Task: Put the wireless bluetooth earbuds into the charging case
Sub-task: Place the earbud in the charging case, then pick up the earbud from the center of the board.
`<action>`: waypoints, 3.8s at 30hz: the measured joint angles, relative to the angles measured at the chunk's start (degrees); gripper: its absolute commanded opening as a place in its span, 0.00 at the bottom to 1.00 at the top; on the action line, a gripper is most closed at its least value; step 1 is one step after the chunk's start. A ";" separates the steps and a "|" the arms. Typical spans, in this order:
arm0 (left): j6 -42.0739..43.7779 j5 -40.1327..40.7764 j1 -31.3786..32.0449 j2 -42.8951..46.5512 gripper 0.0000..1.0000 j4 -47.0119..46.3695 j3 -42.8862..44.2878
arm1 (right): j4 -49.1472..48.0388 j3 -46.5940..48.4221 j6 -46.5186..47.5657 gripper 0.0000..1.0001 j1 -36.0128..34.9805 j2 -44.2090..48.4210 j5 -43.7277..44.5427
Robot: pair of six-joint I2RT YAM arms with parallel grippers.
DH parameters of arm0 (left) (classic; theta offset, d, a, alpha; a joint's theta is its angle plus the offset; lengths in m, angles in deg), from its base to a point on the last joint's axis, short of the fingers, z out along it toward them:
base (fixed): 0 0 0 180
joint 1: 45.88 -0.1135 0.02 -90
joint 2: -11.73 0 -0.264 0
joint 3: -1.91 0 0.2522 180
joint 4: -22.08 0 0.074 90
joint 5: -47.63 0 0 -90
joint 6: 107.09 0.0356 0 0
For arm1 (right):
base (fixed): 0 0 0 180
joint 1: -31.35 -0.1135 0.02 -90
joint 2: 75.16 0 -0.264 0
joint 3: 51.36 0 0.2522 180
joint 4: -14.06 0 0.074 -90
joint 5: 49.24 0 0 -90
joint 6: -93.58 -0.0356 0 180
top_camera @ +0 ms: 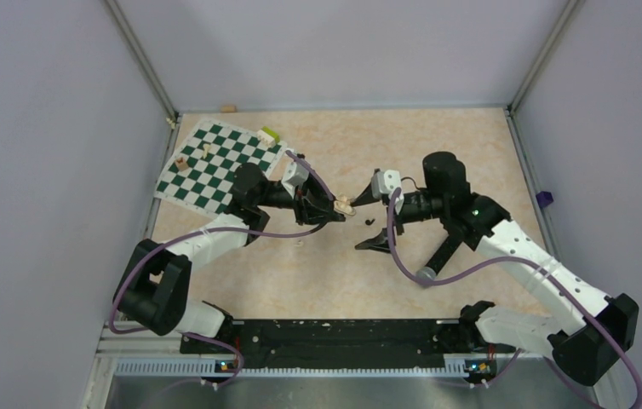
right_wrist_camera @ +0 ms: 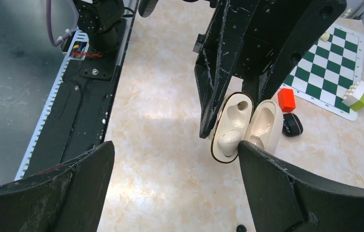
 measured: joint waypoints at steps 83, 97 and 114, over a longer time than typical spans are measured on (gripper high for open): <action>37.44 8.74 -13.40 23.23 0.00 45.46 -0.46 | -20.00 -23.06 -4.85 0.97 18.82 12.24 16.26; 42.58 4.57 -19.30 21.59 0.00 52.04 1.33 | -17.42 -1.70 -10.29 0.73 -8.15 -21.92 18.03; 42.66 -3.63 -35.15 28.22 0.00 52.19 0.17 | -31.15 -1.44 -28.55 0.66 -17.20 -38.80 34.36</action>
